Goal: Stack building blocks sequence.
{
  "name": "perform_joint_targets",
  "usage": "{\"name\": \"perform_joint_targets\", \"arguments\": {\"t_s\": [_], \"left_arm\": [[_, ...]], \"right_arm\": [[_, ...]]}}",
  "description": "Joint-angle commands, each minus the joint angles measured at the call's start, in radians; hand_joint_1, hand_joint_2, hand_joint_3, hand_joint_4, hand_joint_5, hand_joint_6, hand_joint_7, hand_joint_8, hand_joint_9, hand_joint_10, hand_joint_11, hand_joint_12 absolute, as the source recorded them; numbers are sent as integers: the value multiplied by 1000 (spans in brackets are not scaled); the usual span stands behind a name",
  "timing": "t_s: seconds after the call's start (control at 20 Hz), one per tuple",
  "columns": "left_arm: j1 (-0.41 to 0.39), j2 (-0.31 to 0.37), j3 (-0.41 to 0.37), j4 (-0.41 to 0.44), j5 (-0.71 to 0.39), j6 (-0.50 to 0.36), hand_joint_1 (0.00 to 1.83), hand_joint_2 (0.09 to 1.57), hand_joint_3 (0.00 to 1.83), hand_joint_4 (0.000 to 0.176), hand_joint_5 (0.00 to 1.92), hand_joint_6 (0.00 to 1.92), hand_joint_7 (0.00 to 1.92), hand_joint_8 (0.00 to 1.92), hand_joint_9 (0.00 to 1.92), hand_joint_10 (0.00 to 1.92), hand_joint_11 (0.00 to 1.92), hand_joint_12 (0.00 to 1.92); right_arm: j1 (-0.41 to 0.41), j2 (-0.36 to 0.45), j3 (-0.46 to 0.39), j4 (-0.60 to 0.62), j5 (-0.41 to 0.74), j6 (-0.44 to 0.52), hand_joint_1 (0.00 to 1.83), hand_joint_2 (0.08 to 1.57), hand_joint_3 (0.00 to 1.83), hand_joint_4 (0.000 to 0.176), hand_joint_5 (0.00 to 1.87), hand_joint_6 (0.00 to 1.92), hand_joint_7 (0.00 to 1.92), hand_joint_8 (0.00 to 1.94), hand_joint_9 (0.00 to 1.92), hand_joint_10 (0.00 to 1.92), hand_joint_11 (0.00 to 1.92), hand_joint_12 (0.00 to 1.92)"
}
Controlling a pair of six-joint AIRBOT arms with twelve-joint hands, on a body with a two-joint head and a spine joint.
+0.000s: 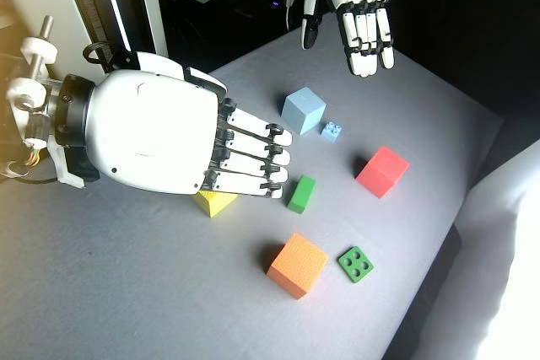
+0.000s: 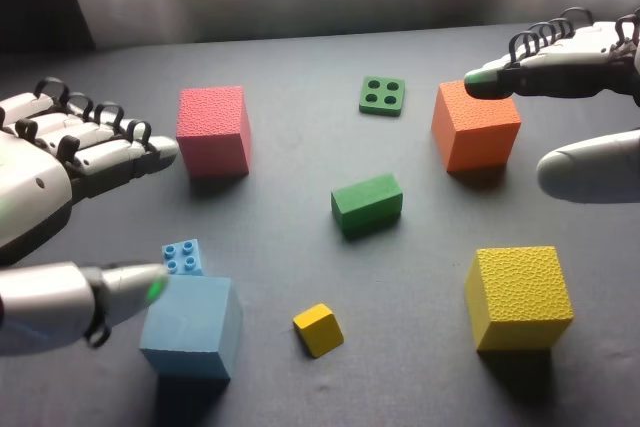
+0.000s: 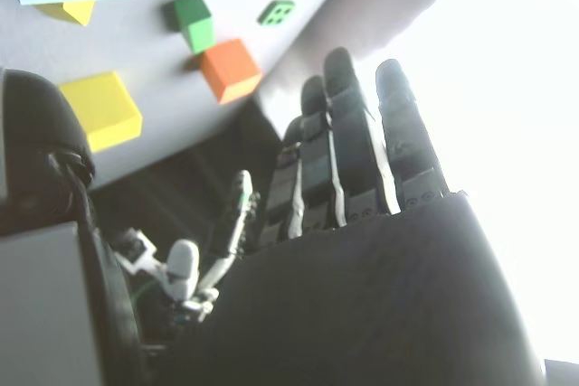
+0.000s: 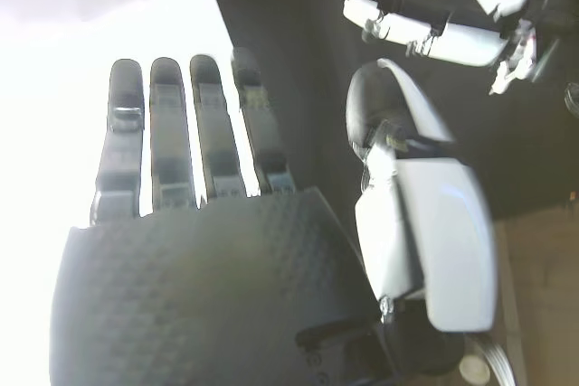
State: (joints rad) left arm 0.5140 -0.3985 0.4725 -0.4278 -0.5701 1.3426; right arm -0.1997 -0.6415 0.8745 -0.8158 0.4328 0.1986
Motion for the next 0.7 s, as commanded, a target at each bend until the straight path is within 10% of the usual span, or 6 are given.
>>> {"name": "perform_joint_targets", "arguments": {"t_s": [0.0,0.4,0.65], "left_arm": [[-17,7,1,10,-104,3,0,1318,9,0,201,9,211,11,201,17,0,542],[-21,5,-1,7,-104,3,41,1277,0,0,193,7,211,7,197,8,0,549],[-22,-8,-4,-13,-98,33,407,1119,0,0,70,3,109,1,113,0,0,457]], "right_arm": [[2,14,0,38,106,7,32,1247,11,0,135,1,114,2,99,2,0,330],[-24,13,0,53,151,7,80,1250,0,0,129,0,107,1,83,1,0,304],[-22,13,0,53,151,6,94,1253,1,0,164,2,146,3,130,3,0,375]]}}
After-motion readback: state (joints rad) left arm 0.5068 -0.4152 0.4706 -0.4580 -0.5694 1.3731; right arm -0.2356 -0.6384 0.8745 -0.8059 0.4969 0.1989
